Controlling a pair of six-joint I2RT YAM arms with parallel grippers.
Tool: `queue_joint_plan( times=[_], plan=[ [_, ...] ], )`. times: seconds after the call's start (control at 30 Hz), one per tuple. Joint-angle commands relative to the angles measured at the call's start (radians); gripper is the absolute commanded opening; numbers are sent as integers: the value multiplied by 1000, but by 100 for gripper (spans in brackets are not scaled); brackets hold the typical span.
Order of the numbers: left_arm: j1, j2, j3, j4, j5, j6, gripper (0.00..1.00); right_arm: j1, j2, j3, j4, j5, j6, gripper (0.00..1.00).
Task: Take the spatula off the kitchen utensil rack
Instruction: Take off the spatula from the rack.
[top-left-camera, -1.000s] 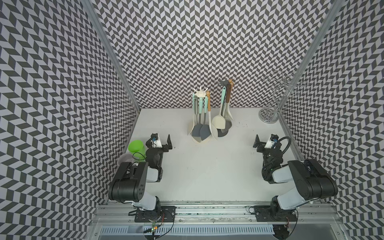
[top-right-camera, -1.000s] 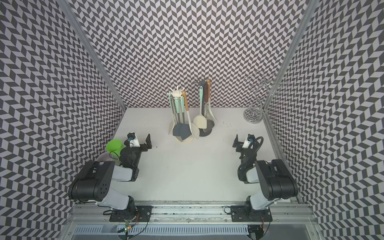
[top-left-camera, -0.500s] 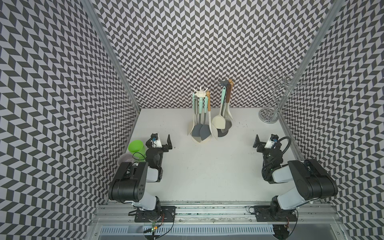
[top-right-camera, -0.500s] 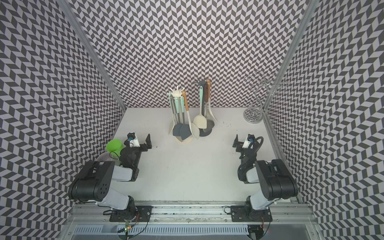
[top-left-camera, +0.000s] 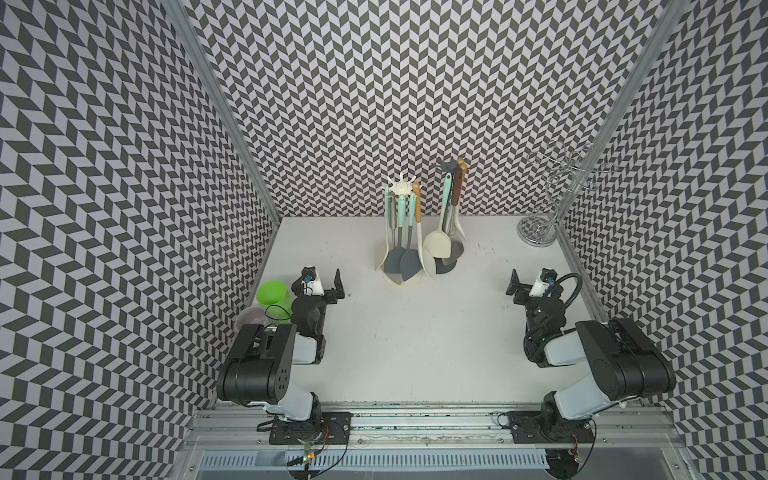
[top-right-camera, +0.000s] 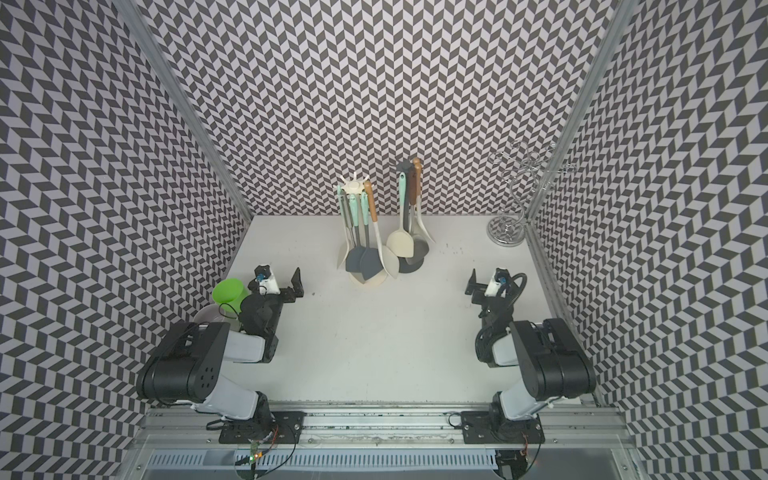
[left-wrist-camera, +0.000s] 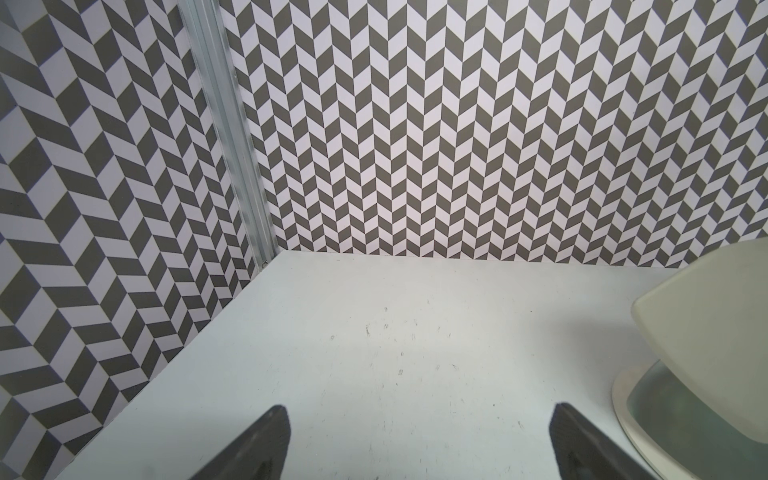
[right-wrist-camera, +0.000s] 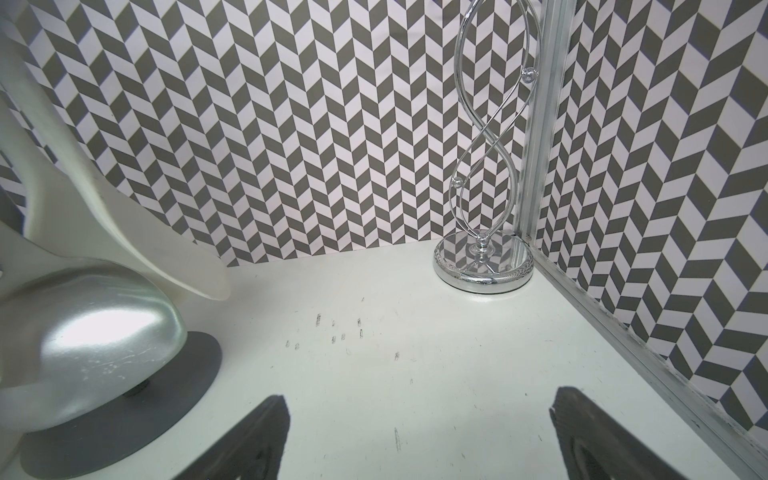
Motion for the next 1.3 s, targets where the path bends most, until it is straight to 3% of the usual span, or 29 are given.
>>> queue_joint_plan(
  times=[0.0, 0.8, 0.9, 1.03, 1.17, 1.27],
  plan=[
    [0, 6, -7, -2, -7, 12, 99, 4, 7, 11, 71, 9, 1, 100],
    [0, 6, -7, -2, -7, 10, 99, 5, 6, 11, 75, 9, 1, 100],
    [0, 3, -7, -1, -7, 11, 99, 7, 4, 11, 78, -52, -27, 100],
    [-14, -9, -18, 7, 33, 46, 99, 7, -12, -52, 128, -20, -14, 100],
    [-46, -83, -55, 17, -46, 56, 98, 8, -87, -77, 113, 8, -8, 100],
    [-82, -187, -50, -84, -158, 50, 99, 9, -201, -87, 36, 11, -9, 100]
  ],
)
